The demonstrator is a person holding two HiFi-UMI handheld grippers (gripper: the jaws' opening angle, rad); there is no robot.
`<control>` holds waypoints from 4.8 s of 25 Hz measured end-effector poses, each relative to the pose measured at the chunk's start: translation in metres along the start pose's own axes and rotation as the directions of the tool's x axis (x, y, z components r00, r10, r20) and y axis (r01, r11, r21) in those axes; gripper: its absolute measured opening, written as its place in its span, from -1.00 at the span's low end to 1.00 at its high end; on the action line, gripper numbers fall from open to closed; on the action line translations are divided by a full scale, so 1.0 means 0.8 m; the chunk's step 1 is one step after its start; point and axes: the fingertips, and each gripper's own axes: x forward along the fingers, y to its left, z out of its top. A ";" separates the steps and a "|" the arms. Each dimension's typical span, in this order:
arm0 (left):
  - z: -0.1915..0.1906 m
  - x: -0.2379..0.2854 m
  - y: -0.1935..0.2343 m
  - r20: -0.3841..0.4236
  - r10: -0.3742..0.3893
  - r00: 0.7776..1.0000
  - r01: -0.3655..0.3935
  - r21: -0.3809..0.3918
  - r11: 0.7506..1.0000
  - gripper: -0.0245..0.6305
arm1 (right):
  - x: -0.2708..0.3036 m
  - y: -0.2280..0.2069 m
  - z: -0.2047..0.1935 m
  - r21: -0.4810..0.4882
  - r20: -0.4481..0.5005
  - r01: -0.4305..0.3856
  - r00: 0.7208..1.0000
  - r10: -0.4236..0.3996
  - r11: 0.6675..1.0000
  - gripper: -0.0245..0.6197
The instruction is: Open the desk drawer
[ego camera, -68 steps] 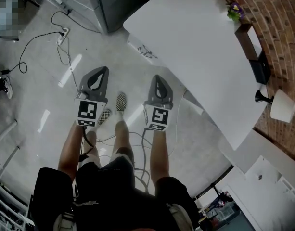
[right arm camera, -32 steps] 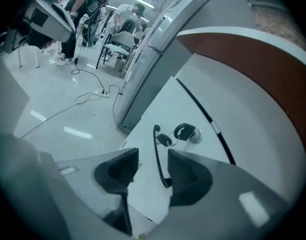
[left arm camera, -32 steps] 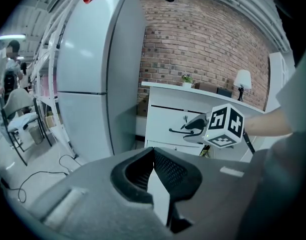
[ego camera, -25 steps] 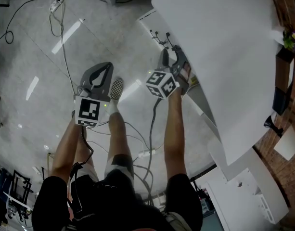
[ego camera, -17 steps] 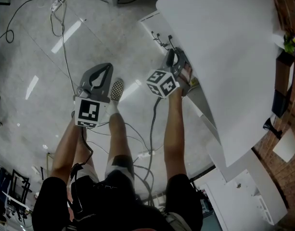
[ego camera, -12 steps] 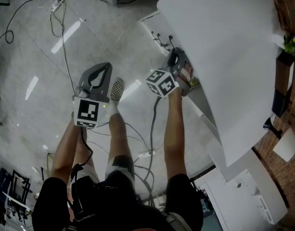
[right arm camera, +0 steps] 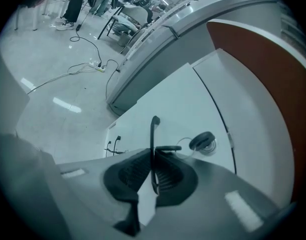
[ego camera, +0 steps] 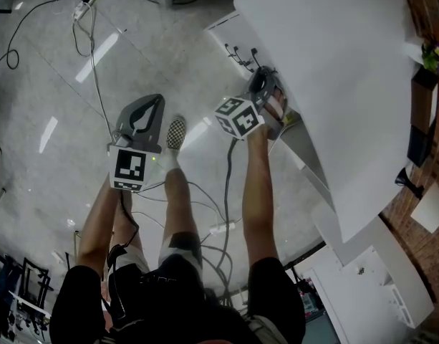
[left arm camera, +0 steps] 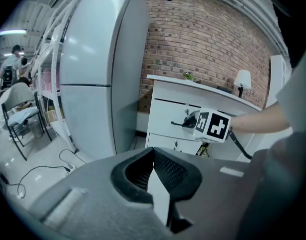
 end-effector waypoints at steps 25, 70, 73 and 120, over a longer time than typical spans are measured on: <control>-0.004 -0.077 0.019 0.020 -0.025 1.000 0.023 0.079 0.997 -0.89 | -0.101 0.086 0.021 -0.008 -0.004 -0.058 0.998 0.058 0.998 -0.85; -0.051 -0.177 0.063 0.023 -0.120 0.992 0.117 0.128 0.985 -0.89 | -0.219 0.223 0.057 -0.017 -0.087 -0.095 0.992 0.094 0.995 -0.85; -0.055 -0.178 0.065 0.013 -0.122 0.992 0.119 0.135 0.984 -0.89 | -0.219 0.227 0.059 -0.007 -0.088 -0.087 0.992 0.086 0.996 -0.86; 0.245 -0.258 -0.096 0.207 -0.341 0.917 0.238 0.402 0.884 -0.89 | -0.501 -0.103 -0.008 0.780 -0.012 0.146 0.976 -0.219 0.609 -0.46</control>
